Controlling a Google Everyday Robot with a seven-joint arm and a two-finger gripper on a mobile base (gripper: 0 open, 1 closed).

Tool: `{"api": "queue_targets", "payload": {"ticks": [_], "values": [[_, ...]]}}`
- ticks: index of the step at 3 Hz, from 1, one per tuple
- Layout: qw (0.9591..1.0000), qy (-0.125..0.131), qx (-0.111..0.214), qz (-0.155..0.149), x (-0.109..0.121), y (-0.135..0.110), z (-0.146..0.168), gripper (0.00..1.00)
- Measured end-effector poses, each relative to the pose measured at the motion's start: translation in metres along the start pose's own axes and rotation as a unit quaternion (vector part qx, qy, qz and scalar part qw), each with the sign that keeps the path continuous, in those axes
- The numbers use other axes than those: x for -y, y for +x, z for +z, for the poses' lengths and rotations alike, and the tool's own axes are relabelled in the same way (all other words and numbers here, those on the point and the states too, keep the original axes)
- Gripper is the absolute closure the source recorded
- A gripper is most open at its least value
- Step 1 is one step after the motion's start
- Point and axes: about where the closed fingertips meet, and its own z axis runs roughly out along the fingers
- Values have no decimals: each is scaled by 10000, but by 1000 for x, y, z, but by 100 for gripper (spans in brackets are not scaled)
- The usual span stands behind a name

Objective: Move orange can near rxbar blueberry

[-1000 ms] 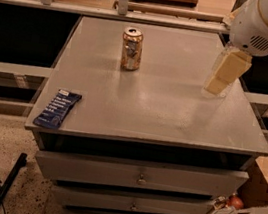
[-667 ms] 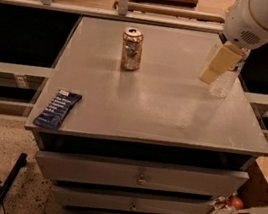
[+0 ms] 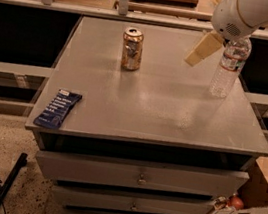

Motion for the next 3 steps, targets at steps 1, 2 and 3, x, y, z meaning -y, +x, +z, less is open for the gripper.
{"api": "queue_targets", "payload": {"ticks": [1, 2, 3], "values": [[9988, -163, 450, 74, 13, -23, 40, 0], [9959, -416, 748, 283, 15, -38, 83, 0], [9943, -520, 806, 457, 14, -48, 121, 0]]}}
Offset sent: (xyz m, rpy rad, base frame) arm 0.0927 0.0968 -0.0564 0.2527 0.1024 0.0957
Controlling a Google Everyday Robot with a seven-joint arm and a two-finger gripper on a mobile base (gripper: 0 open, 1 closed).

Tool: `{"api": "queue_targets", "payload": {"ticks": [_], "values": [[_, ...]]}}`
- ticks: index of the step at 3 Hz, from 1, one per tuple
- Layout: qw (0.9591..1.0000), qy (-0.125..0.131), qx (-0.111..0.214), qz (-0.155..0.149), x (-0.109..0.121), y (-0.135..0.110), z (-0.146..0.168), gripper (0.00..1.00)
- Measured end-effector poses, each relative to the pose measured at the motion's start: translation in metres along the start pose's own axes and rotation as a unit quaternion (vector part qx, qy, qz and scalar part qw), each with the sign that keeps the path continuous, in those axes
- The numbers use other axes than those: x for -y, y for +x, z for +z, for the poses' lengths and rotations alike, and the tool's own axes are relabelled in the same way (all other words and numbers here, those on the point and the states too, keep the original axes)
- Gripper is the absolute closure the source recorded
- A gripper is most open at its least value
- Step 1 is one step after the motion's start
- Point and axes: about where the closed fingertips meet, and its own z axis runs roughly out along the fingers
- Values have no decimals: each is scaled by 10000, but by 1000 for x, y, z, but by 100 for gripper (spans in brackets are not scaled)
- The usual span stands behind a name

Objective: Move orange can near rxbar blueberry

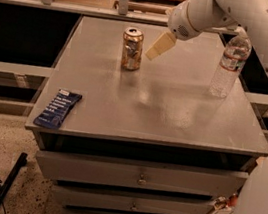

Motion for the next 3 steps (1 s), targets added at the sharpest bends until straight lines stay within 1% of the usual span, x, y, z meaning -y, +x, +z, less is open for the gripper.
{"api": "queue_targets", "payload": {"ticks": [1, 2, 3], "values": [[9998, -76, 97, 159, 0, -2, 26, 0], [9993, -205, 251, 163, -5, -14, 41, 0], [9986, -370, 363, 64, -13, -27, 48, 13]]}}
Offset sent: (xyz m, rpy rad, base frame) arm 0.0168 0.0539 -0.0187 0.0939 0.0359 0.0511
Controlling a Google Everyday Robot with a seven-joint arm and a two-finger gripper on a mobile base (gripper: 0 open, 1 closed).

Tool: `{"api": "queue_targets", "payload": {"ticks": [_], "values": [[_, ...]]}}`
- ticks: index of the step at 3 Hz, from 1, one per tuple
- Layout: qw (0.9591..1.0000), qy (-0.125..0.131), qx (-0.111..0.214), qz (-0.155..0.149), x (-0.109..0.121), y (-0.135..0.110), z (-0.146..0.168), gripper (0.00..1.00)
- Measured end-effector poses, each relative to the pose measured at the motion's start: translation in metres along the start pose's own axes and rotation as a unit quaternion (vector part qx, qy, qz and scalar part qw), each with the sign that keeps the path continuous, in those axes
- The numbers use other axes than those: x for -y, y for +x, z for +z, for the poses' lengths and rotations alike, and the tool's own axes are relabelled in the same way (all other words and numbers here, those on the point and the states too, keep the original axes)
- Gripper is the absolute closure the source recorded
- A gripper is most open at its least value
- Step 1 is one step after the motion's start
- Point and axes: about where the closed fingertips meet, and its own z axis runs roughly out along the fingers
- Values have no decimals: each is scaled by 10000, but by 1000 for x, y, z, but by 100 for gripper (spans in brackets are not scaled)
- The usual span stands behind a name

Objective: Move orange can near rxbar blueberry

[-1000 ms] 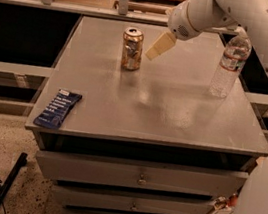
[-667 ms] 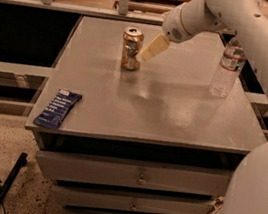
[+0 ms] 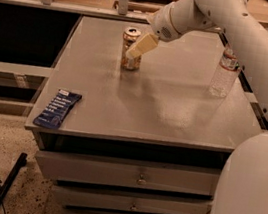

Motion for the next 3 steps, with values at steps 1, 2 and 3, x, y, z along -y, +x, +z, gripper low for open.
{"api": "queue_targets", "payload": {"ticks": [1, 2, 3], "values": [[9996, -255, 128, -67, -8, -9, 6, 33], [9985, -515, 162, -117, -15, -12, 12, 55], [9974, -693, 107, -162, -21, -14, 14, 78]]}}
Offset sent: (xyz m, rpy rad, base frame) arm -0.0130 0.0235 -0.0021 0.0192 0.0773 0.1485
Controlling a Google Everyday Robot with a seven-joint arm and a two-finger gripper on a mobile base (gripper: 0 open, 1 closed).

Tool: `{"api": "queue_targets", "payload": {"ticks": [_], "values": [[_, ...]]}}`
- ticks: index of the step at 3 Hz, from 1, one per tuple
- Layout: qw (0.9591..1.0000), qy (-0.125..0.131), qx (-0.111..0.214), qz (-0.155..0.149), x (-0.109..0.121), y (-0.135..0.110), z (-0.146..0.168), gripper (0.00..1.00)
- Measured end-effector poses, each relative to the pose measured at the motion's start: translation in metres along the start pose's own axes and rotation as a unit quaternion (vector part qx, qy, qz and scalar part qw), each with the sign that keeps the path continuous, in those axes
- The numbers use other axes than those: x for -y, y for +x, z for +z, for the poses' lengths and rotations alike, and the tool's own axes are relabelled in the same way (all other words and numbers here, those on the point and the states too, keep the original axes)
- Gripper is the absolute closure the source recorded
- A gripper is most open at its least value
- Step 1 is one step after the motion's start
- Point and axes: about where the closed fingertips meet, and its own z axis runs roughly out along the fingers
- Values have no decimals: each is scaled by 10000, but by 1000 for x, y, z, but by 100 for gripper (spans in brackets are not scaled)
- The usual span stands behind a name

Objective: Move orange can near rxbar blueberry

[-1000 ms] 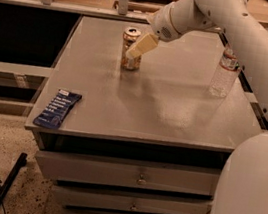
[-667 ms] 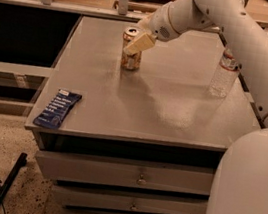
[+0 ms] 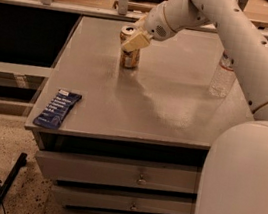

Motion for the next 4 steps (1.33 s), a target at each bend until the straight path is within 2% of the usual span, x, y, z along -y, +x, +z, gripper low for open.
{"api": "queue_targets", "payload": {"ticks": [1, 2, 3, 4], "values": [[9997, -248, -12, -74, -26, -24, -17, 100], [9997, -250, -12, -74, -26, -24, -17, 100], [9981, -522, 219, -236, -38, -37, -8, 100], [9944, -905, 473, -261, -66, -45, -3, 100]]}}
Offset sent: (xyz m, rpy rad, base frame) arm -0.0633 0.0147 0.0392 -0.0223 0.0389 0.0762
